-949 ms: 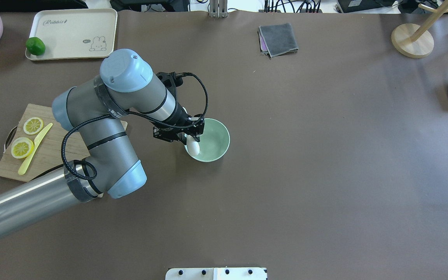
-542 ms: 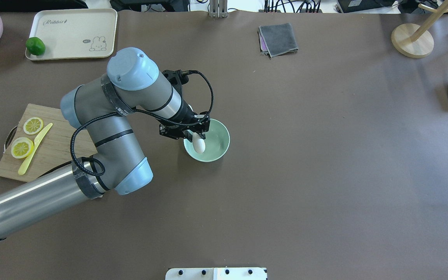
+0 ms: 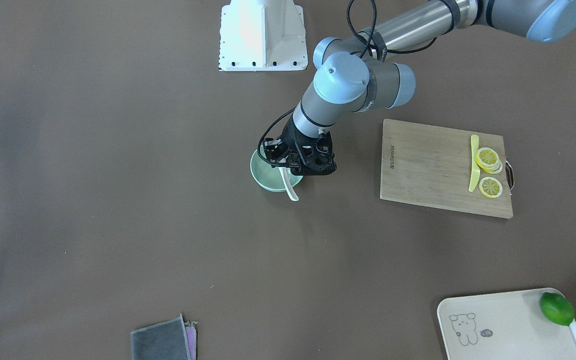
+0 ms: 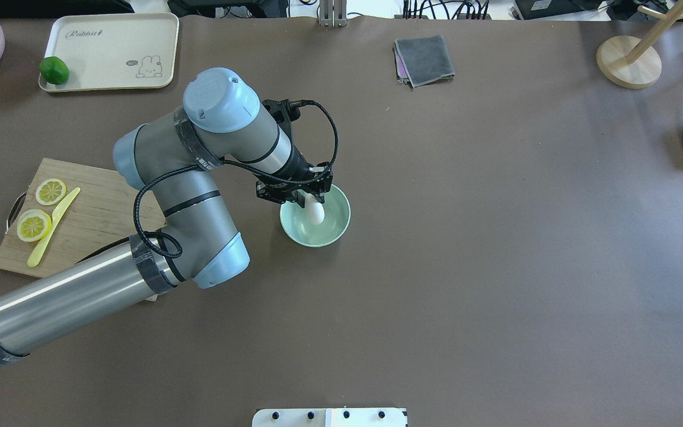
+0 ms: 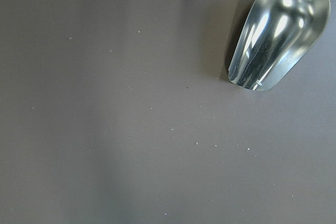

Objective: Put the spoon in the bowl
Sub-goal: 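Lower the spoon into the bowl, open the left gripper and withdraw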

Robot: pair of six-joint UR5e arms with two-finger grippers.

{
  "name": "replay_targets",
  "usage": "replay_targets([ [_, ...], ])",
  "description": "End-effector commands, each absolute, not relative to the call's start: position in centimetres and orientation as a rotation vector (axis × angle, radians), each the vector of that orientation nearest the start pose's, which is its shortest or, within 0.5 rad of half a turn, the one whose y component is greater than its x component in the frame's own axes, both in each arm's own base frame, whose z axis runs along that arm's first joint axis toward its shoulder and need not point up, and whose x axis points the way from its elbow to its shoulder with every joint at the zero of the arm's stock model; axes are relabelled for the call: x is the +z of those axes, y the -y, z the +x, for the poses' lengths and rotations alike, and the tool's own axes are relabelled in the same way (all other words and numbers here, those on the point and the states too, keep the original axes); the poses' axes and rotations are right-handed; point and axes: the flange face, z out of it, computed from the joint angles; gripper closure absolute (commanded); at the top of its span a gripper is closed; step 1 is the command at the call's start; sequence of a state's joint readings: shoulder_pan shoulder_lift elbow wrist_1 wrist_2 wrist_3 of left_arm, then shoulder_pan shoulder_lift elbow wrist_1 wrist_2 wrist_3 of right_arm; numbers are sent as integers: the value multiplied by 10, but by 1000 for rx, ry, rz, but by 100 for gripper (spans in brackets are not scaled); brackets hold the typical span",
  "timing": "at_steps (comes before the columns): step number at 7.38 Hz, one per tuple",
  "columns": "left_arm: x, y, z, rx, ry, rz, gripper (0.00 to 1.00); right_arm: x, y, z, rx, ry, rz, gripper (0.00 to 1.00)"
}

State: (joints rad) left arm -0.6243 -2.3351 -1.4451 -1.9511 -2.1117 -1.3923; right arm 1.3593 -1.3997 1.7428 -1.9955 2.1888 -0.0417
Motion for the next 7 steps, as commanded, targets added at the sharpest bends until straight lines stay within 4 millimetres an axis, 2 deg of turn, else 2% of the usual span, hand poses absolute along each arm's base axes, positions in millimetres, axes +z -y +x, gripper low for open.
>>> replay_targets([
  [1, 203, 497, 549, -133, -1087, -71, 2, 539, 537, -32, -203, 635, -132, 0],
  [2, 203, 494, 541, -139, -1081, -75, 2, 540, 536, -30, -198, 640, -134, 0],
  [4, 224, 472, 503, -140, -1075, -79, 2, 543, 535, -23, -184, 642, -134, 0],
  [6, 236, 483, 444, -192, -1041, -117, 2, 555, 522, -8, -157, 662, -146, 0],
  [7, 235, 501, 401, -187, -1007, -89, 2, 562, 517, -1, -163, 677, -147, 0],
])
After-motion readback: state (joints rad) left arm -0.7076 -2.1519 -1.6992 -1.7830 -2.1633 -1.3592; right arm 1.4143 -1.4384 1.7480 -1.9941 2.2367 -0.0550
